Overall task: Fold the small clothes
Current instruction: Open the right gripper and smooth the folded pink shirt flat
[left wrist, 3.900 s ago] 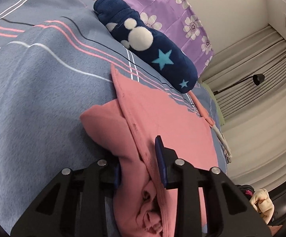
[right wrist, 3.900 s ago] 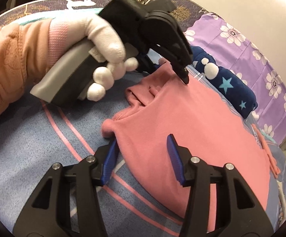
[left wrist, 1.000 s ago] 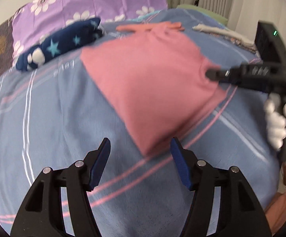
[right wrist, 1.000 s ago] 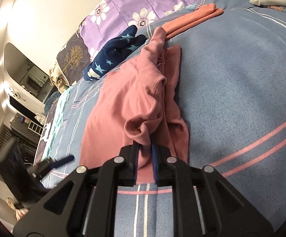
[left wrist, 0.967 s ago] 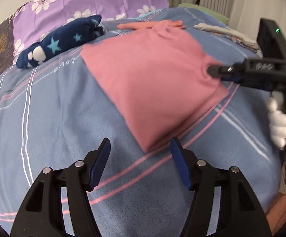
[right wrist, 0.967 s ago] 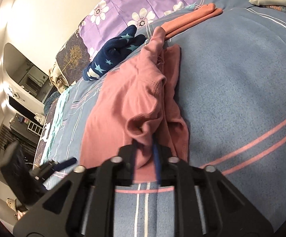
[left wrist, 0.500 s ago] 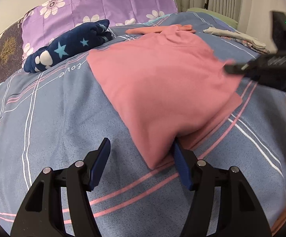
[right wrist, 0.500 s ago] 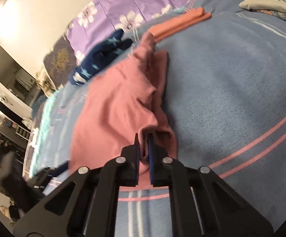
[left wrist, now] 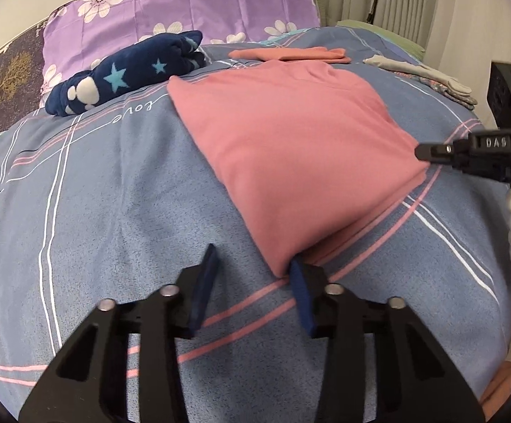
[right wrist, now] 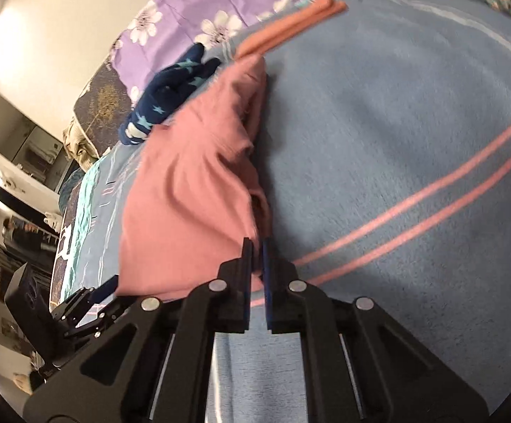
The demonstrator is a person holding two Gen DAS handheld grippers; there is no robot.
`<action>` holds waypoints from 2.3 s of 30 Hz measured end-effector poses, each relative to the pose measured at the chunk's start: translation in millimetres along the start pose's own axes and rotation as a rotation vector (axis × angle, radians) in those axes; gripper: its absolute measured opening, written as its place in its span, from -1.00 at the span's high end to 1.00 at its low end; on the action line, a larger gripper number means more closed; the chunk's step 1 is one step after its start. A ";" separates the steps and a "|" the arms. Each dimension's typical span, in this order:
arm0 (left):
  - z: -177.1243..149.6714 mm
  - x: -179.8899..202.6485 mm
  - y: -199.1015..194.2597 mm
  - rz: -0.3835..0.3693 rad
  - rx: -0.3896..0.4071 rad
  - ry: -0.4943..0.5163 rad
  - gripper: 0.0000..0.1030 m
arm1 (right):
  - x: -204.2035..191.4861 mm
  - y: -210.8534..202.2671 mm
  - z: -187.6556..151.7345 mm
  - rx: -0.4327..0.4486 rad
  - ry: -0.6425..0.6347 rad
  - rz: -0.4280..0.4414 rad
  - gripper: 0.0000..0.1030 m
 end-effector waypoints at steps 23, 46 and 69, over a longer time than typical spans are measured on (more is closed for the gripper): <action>10.7 5.5 -42.4 -0.134 0.107 -0.051 0.51 | -7.7 -14.8 -2.9 0.010 -0.080 -0.003 0.70; 34.1 38.7 27.0 -0.248 -0.072 -0.014 0.45 | -39.9 19.0 40.7 -0.015 -0.255 0.037 0.74; 20.8 45.4 26.4 -0.241 -0.019 0.020 0.34 | -22.4 81.9 61.3 -0.053 -0.430 -0.237 0.56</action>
Point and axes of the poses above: each gripper's, at about its wrist camera, not at the fingertips, and y roughly the way its jaws point, x to its right, z to its top, the point moved 3 cm from there along y, roughly the way its jaws point, and after that the axes turned 9 degrees about z, right-handed, at the moved point
